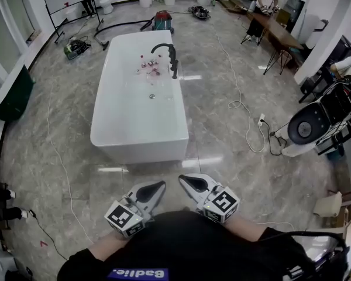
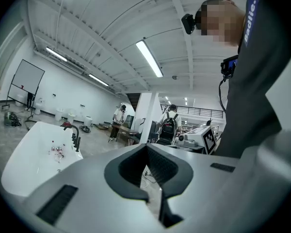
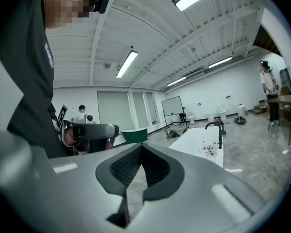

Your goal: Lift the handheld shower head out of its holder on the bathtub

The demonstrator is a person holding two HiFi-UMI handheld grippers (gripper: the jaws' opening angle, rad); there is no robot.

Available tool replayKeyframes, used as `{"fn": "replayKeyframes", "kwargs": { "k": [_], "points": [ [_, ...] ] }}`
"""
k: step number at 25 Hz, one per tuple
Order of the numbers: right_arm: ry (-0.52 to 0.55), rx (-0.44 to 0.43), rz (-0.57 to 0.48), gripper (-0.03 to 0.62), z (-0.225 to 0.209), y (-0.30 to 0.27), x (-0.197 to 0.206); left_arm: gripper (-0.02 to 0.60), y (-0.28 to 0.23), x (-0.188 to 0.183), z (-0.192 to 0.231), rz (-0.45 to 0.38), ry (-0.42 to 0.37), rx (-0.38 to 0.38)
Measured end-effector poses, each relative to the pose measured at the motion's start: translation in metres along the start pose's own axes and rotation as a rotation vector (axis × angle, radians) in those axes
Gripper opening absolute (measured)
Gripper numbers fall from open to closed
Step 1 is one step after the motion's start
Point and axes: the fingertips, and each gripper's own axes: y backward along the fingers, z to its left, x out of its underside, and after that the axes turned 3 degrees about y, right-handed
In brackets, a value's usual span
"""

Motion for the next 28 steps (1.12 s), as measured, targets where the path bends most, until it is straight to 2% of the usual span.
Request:
{"fn": "replayKeyframes", "kwargs": {
  "k": [4,11,16,20,24,28],
  "points": [
    [-0.03,-0.009,-0.01,0.002,-0.008,0.006,-0.001,-0.006,-0.007,-0.006,0.003,-0.016,-0.002,-0.021],
    [-0.043,-0.002,-0.04,0.002,-0.057,0.016,0.002,-0.006,-0.036,-0.01,0.017,-0.053,0.021,-0.108],
    [-0.035,0.003,-0.03,0.002,-0.083,0.008,0.004,-0.006,-0.049,-0.012,0.033,-0.065,0.018,-0.12],
    [-0.028,0.02,-0.03,0.002,-0.11,-0.018,-0.002,-0.006,-0.062,-0.02,0.065,-0.067,0.021,-0.113],
    [-0.011,0.047,-0.027,0.002,-0.138,-0.053,-0.017,-0.006,-0.075,-0.032,0.103,-0.059,0.028,-0.069],
    [-0.007,0.08,-0.023,0.002,-0.172,-0.095,-0.025,-0.006,-0.092,-0.05,0.157,-0.066,0.029,-0.045]
  ]
}}
